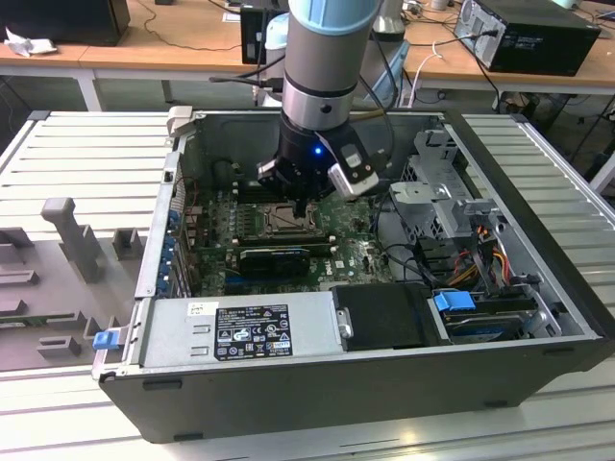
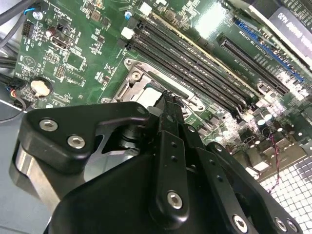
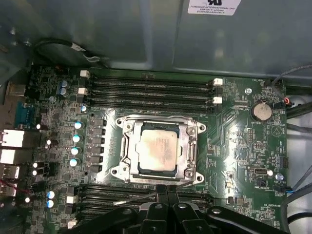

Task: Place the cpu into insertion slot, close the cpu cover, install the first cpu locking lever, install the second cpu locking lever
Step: 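Install the second cpu locking lever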

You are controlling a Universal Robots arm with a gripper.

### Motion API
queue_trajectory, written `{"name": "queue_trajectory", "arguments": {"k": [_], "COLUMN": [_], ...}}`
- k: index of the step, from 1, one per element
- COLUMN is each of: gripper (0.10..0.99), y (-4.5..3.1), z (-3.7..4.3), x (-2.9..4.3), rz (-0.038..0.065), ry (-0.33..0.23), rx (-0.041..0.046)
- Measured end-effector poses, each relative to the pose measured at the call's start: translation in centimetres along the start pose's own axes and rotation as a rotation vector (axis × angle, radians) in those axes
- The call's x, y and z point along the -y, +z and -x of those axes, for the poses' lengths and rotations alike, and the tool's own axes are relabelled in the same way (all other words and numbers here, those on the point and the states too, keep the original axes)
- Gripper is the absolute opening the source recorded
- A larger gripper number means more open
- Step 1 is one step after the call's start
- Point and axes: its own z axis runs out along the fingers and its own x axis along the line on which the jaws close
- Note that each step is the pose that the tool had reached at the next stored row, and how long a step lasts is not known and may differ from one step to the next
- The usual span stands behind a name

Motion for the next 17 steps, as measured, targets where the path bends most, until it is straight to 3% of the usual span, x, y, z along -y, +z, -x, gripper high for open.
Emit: {"name": "queue_trajectory", "arguments": {"k": [14, 17], "gripper": [0.106, 0.106], "y": [0.21, 0.86], "z": [-0.01, -0.02], "x": [0.29, 0.37], "rz": [0.001, 0.003], "ry": [0.000, 0.000], "rx": [0.0000, -0.0016]}}
